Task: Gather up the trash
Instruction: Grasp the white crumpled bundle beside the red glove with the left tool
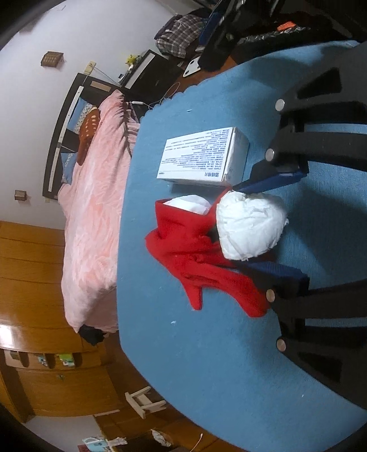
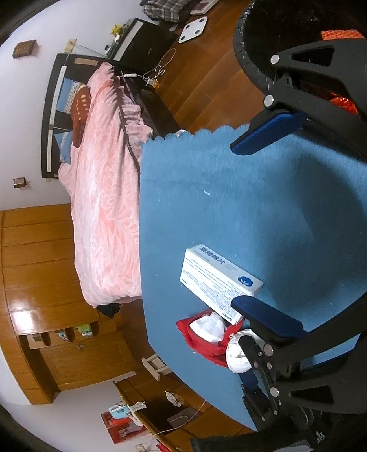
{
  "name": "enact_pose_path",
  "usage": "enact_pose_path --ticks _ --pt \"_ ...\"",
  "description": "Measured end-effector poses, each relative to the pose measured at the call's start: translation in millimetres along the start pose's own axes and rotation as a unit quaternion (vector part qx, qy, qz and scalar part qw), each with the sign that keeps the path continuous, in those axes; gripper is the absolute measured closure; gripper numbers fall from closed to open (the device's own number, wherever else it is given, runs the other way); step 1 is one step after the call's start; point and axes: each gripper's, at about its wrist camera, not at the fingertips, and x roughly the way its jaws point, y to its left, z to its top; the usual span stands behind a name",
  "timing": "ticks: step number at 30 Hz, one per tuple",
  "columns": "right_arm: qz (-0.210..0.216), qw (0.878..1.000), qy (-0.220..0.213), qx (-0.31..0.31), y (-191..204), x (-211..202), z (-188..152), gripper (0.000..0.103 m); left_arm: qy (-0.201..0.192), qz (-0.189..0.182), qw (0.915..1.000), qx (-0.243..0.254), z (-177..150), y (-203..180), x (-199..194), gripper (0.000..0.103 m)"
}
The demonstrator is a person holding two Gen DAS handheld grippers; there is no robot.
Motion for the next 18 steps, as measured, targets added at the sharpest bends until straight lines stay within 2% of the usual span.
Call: enact_pose_path --ticks 8,18 --pt "0.019 1.0 0.013 0.0 21 20 3 0.006 -0.025 0.02 0.9995 -0.004 7 26 -17 0.058" --pt "0.027 0.999 0.035 -0.022 61 51 6 0.006 -0.026 0.033 0.9989 -0.023 7 52 -15 0.058"
